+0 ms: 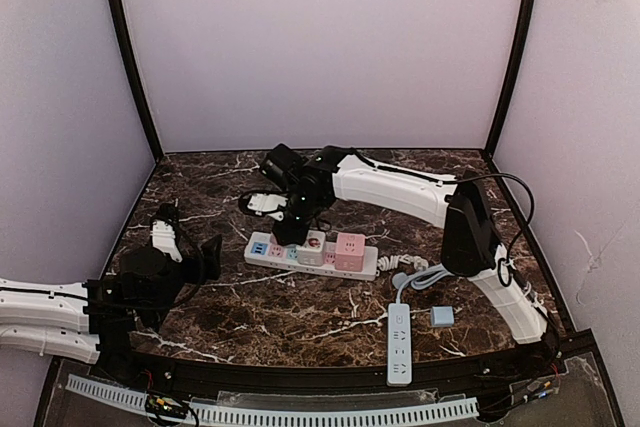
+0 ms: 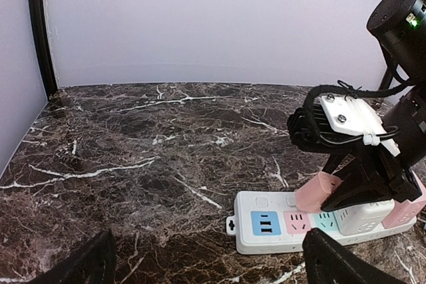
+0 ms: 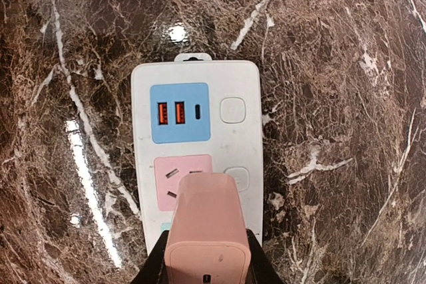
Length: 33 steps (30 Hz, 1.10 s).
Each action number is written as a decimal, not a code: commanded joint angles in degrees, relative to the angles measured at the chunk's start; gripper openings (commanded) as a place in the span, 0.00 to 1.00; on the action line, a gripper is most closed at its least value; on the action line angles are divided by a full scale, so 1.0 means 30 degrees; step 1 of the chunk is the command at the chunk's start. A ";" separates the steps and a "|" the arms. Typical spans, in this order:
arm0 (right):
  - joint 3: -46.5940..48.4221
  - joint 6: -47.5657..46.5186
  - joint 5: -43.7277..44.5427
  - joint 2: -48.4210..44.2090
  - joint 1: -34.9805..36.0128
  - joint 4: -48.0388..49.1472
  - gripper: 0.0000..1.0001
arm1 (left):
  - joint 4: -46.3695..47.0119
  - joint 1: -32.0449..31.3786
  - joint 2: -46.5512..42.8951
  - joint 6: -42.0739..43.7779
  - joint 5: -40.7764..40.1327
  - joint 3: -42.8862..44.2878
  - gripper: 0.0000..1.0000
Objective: Insert the plug
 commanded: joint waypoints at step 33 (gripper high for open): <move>-0.0839 -0.1574 -0.1430 0.1446 0.0417 -0.2332 0.00 | -0.0029 0.0034 -0.0286 0.0200 -0.0383 0.0188 0.96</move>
